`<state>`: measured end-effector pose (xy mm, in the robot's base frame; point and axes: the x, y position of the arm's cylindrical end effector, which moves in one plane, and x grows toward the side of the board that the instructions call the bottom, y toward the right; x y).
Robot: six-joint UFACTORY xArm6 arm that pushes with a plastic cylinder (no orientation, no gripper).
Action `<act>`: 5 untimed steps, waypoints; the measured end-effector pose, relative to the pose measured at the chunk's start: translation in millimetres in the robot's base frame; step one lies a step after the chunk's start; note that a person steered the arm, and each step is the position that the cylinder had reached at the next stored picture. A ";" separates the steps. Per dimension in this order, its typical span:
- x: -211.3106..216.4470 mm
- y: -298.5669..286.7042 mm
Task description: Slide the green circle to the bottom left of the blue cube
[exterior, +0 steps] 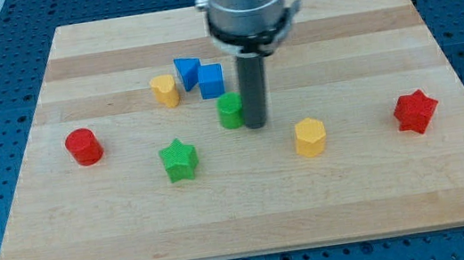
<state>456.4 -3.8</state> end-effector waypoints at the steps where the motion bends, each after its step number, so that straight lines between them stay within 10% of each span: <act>1: 0.1 -32.8; 5: -25.6 -12.8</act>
